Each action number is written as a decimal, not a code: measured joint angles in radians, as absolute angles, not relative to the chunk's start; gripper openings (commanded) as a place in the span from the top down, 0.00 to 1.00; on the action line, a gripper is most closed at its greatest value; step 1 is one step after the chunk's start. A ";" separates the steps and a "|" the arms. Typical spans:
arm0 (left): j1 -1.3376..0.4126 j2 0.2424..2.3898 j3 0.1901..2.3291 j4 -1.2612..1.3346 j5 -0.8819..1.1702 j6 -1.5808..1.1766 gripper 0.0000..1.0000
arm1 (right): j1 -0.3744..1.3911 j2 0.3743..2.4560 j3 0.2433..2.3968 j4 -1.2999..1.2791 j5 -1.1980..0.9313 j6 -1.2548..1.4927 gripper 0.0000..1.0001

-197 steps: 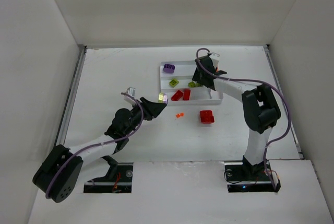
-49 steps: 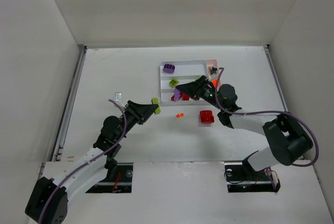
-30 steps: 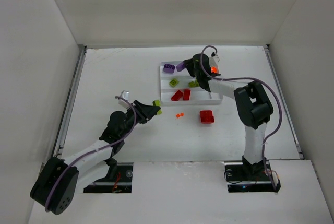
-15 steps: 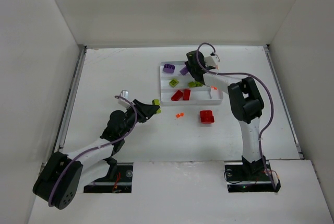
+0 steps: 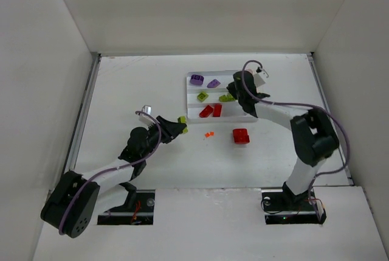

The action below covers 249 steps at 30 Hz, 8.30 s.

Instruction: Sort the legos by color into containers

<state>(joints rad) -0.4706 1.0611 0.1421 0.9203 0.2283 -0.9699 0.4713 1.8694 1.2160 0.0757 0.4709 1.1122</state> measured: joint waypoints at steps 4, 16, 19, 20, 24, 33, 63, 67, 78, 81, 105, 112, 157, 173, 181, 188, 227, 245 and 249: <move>-0.494 1.072 0.195 0.855 0.205 -0.969 0.85 | 0.471 1.605 0.974 0.164 0.452 0.989 0.82; -0.649 1.452 0.761 0.477 0.005 -0.931 0.87 | 0.511 1.263 0.594 0.271 0.441 0.804 0.73; -0.669 1.564 0.873 0.403 -0.058 -0.968 0.87 | 0.503 1.221 0.571 0.283 0.426 0.787 0.71; -0.670 1.600 0.906 0.383 -0.078 -0.985 0.87 | 0.498 1.206 0.564 0.292 0.419 0.784 0.71; -0.653 1.723 1.015 0.308 -0.139 -1.048 0.87 | 0.457 1.166 0.539 0.327 0.394 0.778 0.69; -0.603 1.867 1.155 0.199 -0.189 -1.166 0.86 | 0.433 1.212 0.526 0.368 0.336 0.786 0.67; -0.554 1.890 1.205 0.088 -0.247 -1.356 0.48 | 0.433 1.205 0.522 0.379 0.287 0.808 0.55; -0.554 1.889 1.204 0.091 -0.250 -1.353 0.49 | 0.433 1.204 0.522 0.379 0.287 0.807 0.64; -0.645 1.598 0.962 0.304 -0.243 -1.175 0.54 | 0.465 1.156 0.568 0.229 0.368 0.731 0.54; -0.686 1.445 0.837 0.374 -0.238 -1.078 0.55 | 0.565 1.082 0.576 0.133 0.450 0.701 0.25; -0.743 1.163 0.433 0.493 -0.147 -0.801 0.51 | 0.929 1.282 0.641 -0.427 0.678 0.856 0.00; -0.745 1.185 0.410 0.538 -0.122 -0.801 0.51 | 0.870 1.371 0.664 -0.354 0.680 0.795 0.00; -0.757 1.149 0.395 0.563 -0.060 -0.875 0.48 | 0.834 1.423 0.656 -0.281 0.623 0.777 0.49; -0.803 1.014 0.300 0.620 -0.073 -1.000 0.50 | 0.863 0.994 0.577 -0.042 0.433 0.775 0.55; -0.830 0.954 0.199 0.782 -0.120 -1.135 0.46 | 0.815 1.023 0.469 0.274 0.146 0.904 0.55; -0.830 0.939 0.148 0.927 -0.141 -1.201 0.46 | 0.780 1.088 0.424 0.546 -0.036 1.074 0.55; -0.891 1.059 0.123 1.248 -0.162 -1.231 0.49 | 0.807 1.217 0.350 1.004 -0.175 1.369 0.55; -0.911 1.066 0.113 1.269 -0.161 -1.185 0.45 | 0.805 1.225 0.329 1.004 -0.177 1.370 0.55; -0.915 1.087 0.128 1.269 -0.159 -1.179 0.46 | 0.805 1.242 0.329 1.005 -0.180 1.372 0.55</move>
